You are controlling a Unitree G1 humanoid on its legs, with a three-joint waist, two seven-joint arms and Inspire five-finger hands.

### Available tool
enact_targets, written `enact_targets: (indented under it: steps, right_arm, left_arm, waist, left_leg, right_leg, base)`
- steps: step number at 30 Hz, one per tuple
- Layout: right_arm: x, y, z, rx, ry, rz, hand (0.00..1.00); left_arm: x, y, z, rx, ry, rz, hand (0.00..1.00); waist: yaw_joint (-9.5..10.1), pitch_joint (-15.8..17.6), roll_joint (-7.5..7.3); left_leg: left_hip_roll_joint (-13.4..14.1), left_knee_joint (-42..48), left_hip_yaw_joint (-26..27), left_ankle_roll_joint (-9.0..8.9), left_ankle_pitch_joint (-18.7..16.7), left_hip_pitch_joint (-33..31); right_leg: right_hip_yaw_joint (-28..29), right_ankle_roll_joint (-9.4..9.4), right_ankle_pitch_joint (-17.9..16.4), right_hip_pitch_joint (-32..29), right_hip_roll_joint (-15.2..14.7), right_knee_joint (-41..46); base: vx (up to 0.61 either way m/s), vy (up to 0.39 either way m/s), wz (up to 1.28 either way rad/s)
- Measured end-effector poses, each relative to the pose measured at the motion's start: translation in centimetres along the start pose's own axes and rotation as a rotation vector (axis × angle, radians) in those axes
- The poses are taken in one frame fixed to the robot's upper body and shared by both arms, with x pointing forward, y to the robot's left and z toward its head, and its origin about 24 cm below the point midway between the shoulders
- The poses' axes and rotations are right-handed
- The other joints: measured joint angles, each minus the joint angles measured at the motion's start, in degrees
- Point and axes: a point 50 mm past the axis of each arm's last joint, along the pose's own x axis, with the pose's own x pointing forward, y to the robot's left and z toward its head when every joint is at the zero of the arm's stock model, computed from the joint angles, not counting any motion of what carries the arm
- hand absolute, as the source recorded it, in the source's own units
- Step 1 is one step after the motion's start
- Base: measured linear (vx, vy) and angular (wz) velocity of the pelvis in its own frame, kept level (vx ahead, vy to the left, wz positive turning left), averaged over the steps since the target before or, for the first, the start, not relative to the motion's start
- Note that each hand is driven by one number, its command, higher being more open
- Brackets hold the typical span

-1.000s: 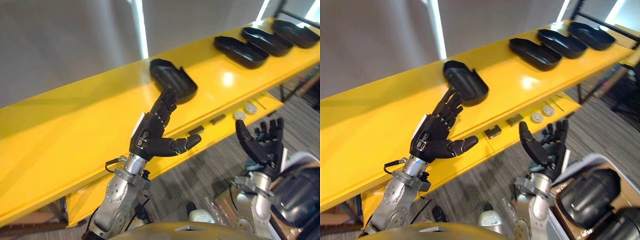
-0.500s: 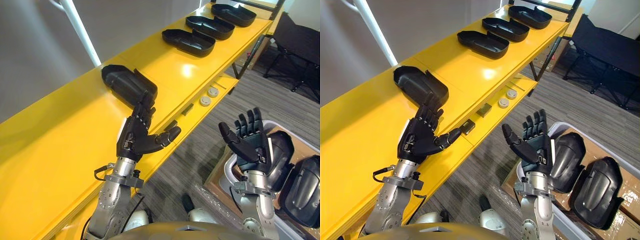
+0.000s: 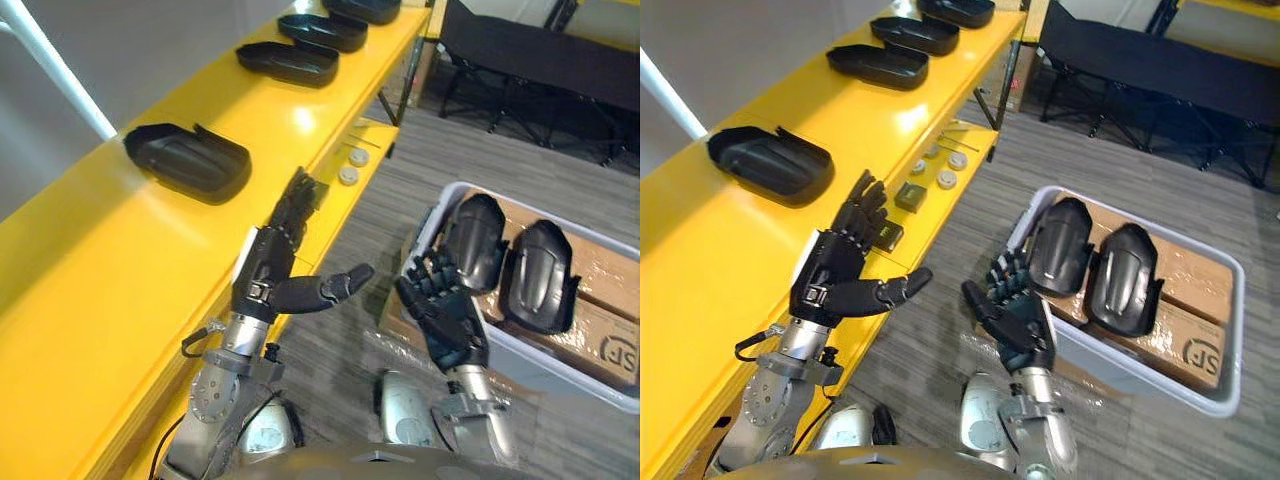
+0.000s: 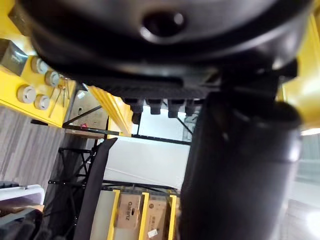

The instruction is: Walk over and take three plastic housings, then place them on the shelf

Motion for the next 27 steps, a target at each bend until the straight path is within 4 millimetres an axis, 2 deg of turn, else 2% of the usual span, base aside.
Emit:
enact_targets:
  steps: [1, 2, 4, 5, 6, 7, 8, 9, 10, 11, 12, 13, 14, 16, 17, 18, 20, 22, 24, 26, 27]
  right_arm:
    - [0.3, 0.3, -0.4, -0.013, 0.016, 0.006, 1.00]
    - [1.3, 1.1, -0.8, -0.040, 0.035, 0.026, 1.00]
    - [1.7, 1.6, -0.8, -0.056, 0.031, 0.027, 1.00]
    - [1.6, 1.7, -0.9, -0.062, 0.030, 0.012, 1.00]
    - [1.4, 1.6, -1.0, -0.068, 0.034, 0.001, 1.00]
    - [1.1, 0.7, -0.8, -0.109, 0.043, -0.026, 1.00]
    - [0.6, -1.1, -0.2, -0.156, 0.052, -0.080, 1.00]
    - [0.2, -2.3, 0.4, -0.185, 0.052, -0.121, 1.00]
    - [-0.8, -4.2, 1.3, -0.229, 0.049, -0.197, 1.00]
    - [-1.7, -5.9, 2.3, -0.269, 0.037, -0.267, 1.00]
    - [-1.9, -6.4, 2.7, -0.285, 0.028, -0.289, 1.00]
    - [-2.0, -6.8, 3.4, -0.301, -0.004, -0.310, 1.00]
    - [-2.1, -6.9, 3.6, -0.301, -0.035, -0.327, 1.00]
    - [-2.2, -6.8, 3.9, -0.306, -0.064, -0.334, 1.00]
    - [-2.1, -6.7, 4.1, -0.310, -0.082, -0.344, 1.00]
    - [-2.0, -6.6, 4.2, -0.325, -0.088, -0.347, 1.00]
    - [-1.6, -6.2, 4.1, -0.376, -0.112, -0.384, 1.00]
    - [-1.4, -6.0, 4.2, -0.407, -0.132, -0.412, 1.00]
    - [-0.8, -5.9, 4.6, -0.404, -0.169, -0.452, 1.00]
    - [-0.4, -6.6, 5.7, -0.392, -0.222, -0.522, 1.00]
    - [-0.1, -7.6, 6.6, -0.392, -0.266, -0.595, 1.00]
  left_arm:
    - [0.0, 0.0, 0.0, -0.001, 0.000, -0.001, 1.00]
    - [0.0, 0.0, -0.1, -0.026, 0.006, 0.000, 1.00]
    - [-0.1, 0.2, -0.3, -0.066, 0.025, 0.013, 1.00]
    - [-0.1, 0.3, -0.4, -0.105, 0.042, 0.023, 1.00]
    - [-0.1, 0.3, -0.5, -0.124, 0.049, 0.023, 1.00]
    - [-0.1, 0.0, -1.0, -0.174, 0.066, 0.027, 1.00]
    - [0.0, -1.2, -1.9, -0.258, 0.099, 0.041, 1.00]
    - [0.1, -2.0, -2.3, -0.310, 0.117, 0.032, 1.00]
    - [0.1, -3.1, -2.5, -0.363, 0.134, -0.004, 1.00]
    - [0.0, -3.8, -2.5, -0.409, 0.137, -0.047, 1.00]
    - [0.0, -4.0, -2.5, -0.413, 0.134, -0.063, 1.00]
    - [0.1, -4.1, -2.2, -0.415, 0.120, -0.079, 1.00]
    - [0.1, -4.1, -2.2, -0.415, 0.113, -0.083, 1.00]
    - [0.2, -4.1, -2.1, -0.414, 0.105, -0.087, 1.00]
    - [0.2, -4.0, -2.1, -0.411, 0.105, -0.081, 1.00]
    - [0.2, -3.8, -2.2, -0.409, 0.108, -0.076, 1.00]
    - [-0.3, -2.9, -3.1, -0.412, 0.152, -0.045, 1.00]
    - [-0.5, -2.3, -3.0, -0.384, 0.154, -0.049, 1.00]
    - [-0.5, -1.6, -2.8, -0.357, 0.135, -0.045, 1.00]
    - [-0.1, -1.2, -2.5, -0.331, 0.112, -0.061, 1.00]
    - [0.1, -0.8, -2.3, -0.313, 0.100, -0.059, 1.00]
  waist:
    - [0.63, -0.02, -0.01]
    - [2.02, -0.13, -0.20]
    - [2.54, -0.33, -0.68]
    - [2.25, -0.81, -1.58]
    - [1.96, -1.28, -2.33]
    - [0.91, -2.07, -2.10]
    - [-0.86, -2.46, 0.76]
    - [-1.64, -2.57, 1.39]
    - [-2.64, -2.57, 2.12]
    - [-3.07, -2.50, 2.02]
    - [-3.05, -2.53, 2.02]
    - [-2.90, -2.70, 2.30]
    - [-2.90, -2.75, 2.37]
    - [-2.65, -2.90, 2.54]
    - [-2.28, -3.09, 2.82]
    - [-2.22, -3.08, 2.78]
    - [-1.05, -3.12, 1.61]
    - [-0.63, -2.92, 0.41]
    - [-0.61, -2.64, -0.59]
    - [-0.56, -2.25, -1.65]
    - [-0.61, -2.29, -2.72]
  left_leg:
    - [0.85, 0.09, 0.01, -0.87, 0.56, -0.70]
    - [3.25, 0.55, -0.03, -3.10, 1.84, -2.37]
    - [5.56, 0.64, -0.12, -5.75, 3.32, -3.35]
    - [7.24, -0.10, -0.28, -8.41, 5.07, -3.51]
    - [7.51, -0.92, -0.35, -9.62, 6.28, -3.48]
    - [8.66, -4.64, -2.07, -10.60, 9.86, -3.21]
    - [10.67, -9.75, -5.31, -8.45, 14.87, -3.29]
    - [11.19, -11.68, -6.33, -6.78, 17.93, -3.29]
    - [11.53, -12.34, -6.92, -4.29, 22.68, -3.26]
    - [10.79, -11.12, -7.11, -4.58, 22.81, -2.69]
    - [9.67, -10.84, -7.52, -6.10, 20.93, -2.00]
    - [7.10, -9.79, -7.72, -6.84, 16.69, -0.80]
    - [4.75, -9.48, -7.80, -6.45, 12.80, -0.33]
    - [1.77, -10.23, -8.59, -5.74, 8.61, -0.04]
    - [0.65, -12.59, -9.01, -6.15, 6.80, 0.74]
    - [0.05, -13.66, -8.98, -7.21, 6.84, 1.11]
    - [-3.34, -16.63, -7.08, -6.95, 7.72, 3.13]
    - [-4.49, -16.48, -5.91, -6.86, 7.73, 3.19]
    - [-4.78, -15.95, -5.05, -6.36, 7.46, 2.46]
    - [-4.83, -14.64, -4.96, -5.97, 7.03, 0.96]
    - [-4.82, -13.76, -4.98, -5.79, 6.91, -0.53]
  right_leg:
    - [-0.05, -0.01, 0.02, 0.92, -1.70, -0.54]
    - [-0.92, 0.09, 0.30, 3.56, -5.33, -3.41]
    - [-1.20, 1.53, 1.15, 6.10, -7.41, -8.34]
    - [-1.93, 4.67, 3.28, 8.47, -7.53, -14.06]
    - [-2.94, 9.20, 1.97, 9.48, -7.32, -16.08]
    - [-5.40, 14.76, -3.47, 10.44, -5.47, -17.05]
    - [-7.59, 14.37, -4.87, 10.15, -1.86, -16.58]
    - [-8.31, 13.90, -5.10, 10.10, -0.56, -16.52]
    - [-9.15, 12.79, -5.68, 10.94, 0.60, -16.85]
    - [-8.62, 12.23, -5.62, 11.52, 1.01, -17.45]
    - [-7.97, 11.68, -5.29, 11.75, 1.21, -18.23]
    - [-6.69, 10.35, -4.37, 11.71, 1.77, -20.15]
    - [-5.66, 9.71, -3.33, 11.55, 2.53, -21.65]
    - [-4.51, 9.74, -1.81, 10.67, 3.12, -23.33]
    - [-3.52, 10.17, -0.92, 9.54, 3.41, -23.99]
    - [-3.03, 10.58, -0.47, 9.18, 3.13, -24.16]
    - [-2.44, 11.24, 2.77, 8.16, 0.39, -25.83]
    - [-2.42, 11.50, 4.62, 8.13, -0.70, -27.58]
    - [-2.74, 11.14, 7.56, 7.61, -0.89, -29.41]
    - [-3.48, 10.94, 9.84, 7.37, -0.95, -31.18]
    - [-4.34, 10.63, 10.83, 6.76, -0.96, -32.22]
  base:
    - [-0.07, -0.396, -0.45]
    - [-0.07, -0.388, -0.46]
    - [-0.08, -0.569, -0.41]
    - [-0.07, -0.633, -0.27]
    - [-0.06, -0.700, -0.26]
    - [-0.04, -0.556, 0.04]
    - [-0.04, -0.646, 0.18]
    - [-0.02, -0.448, 0.33]
    - [-0.02, -0.530, 0.07]
    - [0.00, -0.336, -0.17]
    - [-0.01, -0.258, -0.64]
    - [0.00, -0.058, -0.76]
    - [0.00, -0.028, -0.69]
    - [0.00, 0.004, -0.40]
    - [-0.03, 0.062, -0.36]
    - [-0.03, 0.096, -0.39]
    - [-0.05, 0.165, -0.47]
    - [-0.05, 0.147, -0.32]
    - [-0.06, 0.117, -0.23]
    - [-0.08, 0.080, -0.10]
    - [-0.07, 0.034, -0.03]
